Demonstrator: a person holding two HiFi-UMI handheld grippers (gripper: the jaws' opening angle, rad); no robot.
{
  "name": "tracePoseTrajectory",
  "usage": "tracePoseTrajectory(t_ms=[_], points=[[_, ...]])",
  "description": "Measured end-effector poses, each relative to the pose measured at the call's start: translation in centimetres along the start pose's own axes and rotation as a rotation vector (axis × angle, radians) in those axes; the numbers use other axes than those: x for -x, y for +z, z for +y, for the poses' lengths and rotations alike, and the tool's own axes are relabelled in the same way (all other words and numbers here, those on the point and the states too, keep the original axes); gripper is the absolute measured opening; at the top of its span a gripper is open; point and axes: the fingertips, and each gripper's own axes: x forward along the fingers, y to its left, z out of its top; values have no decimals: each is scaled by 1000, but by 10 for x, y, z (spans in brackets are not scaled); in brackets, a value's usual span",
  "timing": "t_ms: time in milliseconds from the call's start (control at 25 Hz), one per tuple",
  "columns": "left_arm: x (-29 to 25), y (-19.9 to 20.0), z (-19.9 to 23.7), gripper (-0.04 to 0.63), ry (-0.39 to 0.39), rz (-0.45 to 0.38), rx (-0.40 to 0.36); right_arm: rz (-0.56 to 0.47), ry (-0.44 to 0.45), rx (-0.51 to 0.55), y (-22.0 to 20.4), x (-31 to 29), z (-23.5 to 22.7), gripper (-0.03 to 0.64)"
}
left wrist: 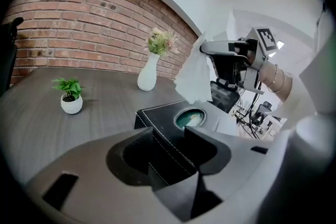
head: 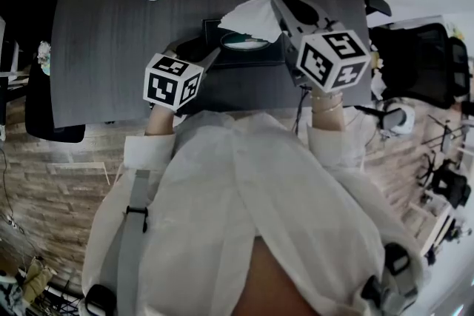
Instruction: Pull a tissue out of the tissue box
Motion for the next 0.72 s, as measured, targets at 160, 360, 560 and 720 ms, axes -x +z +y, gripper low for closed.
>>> tracePoseTrajectory(t_ms=[160, 360, 560, 720], points=[[2, 5, 5, 181, 26, 13, -22, -38, -24, -25, 6, 6, -4, 11], [8, 25, 12, 181, 35, -41, 10, -109, -49, -32, 18, 17, -7, 11], [16, 55, 4, 181, -4, -109, -12, -159, -63, -45, 31, 27, -11, 11], [25, 82, -9, 178, -31, -178, -51, -207, -69, -73, 40, 39, -15, 11]])
